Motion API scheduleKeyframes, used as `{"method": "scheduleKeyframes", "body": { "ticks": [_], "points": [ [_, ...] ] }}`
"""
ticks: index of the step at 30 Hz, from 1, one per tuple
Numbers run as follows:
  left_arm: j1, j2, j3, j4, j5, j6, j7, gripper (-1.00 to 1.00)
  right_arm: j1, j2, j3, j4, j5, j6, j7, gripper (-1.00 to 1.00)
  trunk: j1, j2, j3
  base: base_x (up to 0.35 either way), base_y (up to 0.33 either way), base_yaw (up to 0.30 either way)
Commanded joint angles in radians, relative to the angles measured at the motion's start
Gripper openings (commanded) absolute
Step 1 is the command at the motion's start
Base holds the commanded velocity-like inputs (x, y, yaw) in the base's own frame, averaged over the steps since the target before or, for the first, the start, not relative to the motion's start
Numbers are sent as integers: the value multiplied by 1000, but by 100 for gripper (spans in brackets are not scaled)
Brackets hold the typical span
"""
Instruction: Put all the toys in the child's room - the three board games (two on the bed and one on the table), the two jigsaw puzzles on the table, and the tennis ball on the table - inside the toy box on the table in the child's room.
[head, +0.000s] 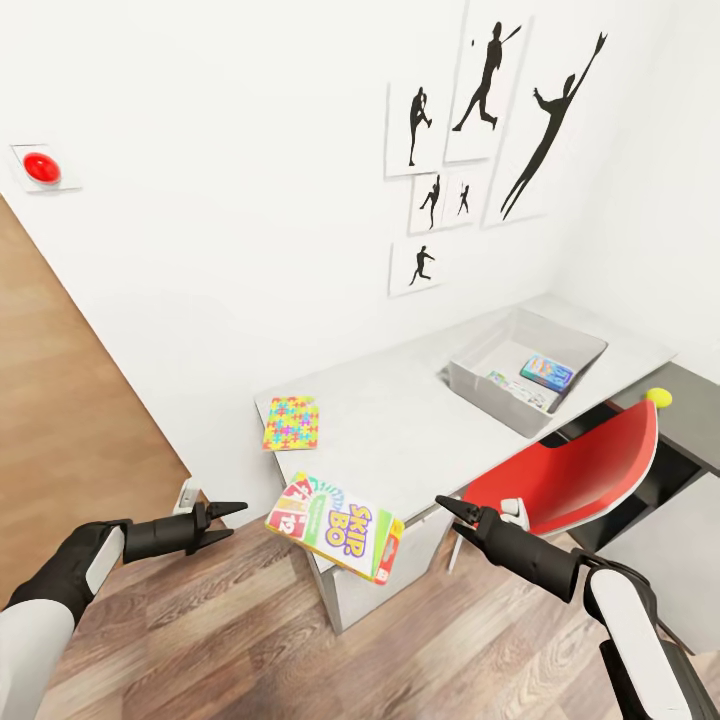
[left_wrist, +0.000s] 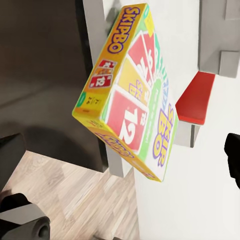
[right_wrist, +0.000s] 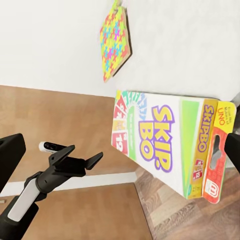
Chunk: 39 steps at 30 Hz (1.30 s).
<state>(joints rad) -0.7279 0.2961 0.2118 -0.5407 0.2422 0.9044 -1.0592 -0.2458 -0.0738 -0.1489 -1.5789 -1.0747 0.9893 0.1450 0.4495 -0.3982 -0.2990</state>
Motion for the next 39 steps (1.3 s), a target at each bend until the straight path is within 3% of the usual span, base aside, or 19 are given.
{"method": "scheduleKeyframes", "body": {
  "ticks": [1,13,39],
  "points": [
    [-1,0,1,0,0,5,-2,100,-1,0,-1,0,10,5,10,100,1,-2,-2,1,-1,0],
    [-1,0,2,0,1,5,-2,100,-1,0,-3,-1,10,5,9,100,1,-2,-5,0,0,0],
    [-1,0,1,-1,0,4,-2,100,-1,0,-3,0,10,5,13,100,1,-2,-45,0,0,30]
  ]
}}
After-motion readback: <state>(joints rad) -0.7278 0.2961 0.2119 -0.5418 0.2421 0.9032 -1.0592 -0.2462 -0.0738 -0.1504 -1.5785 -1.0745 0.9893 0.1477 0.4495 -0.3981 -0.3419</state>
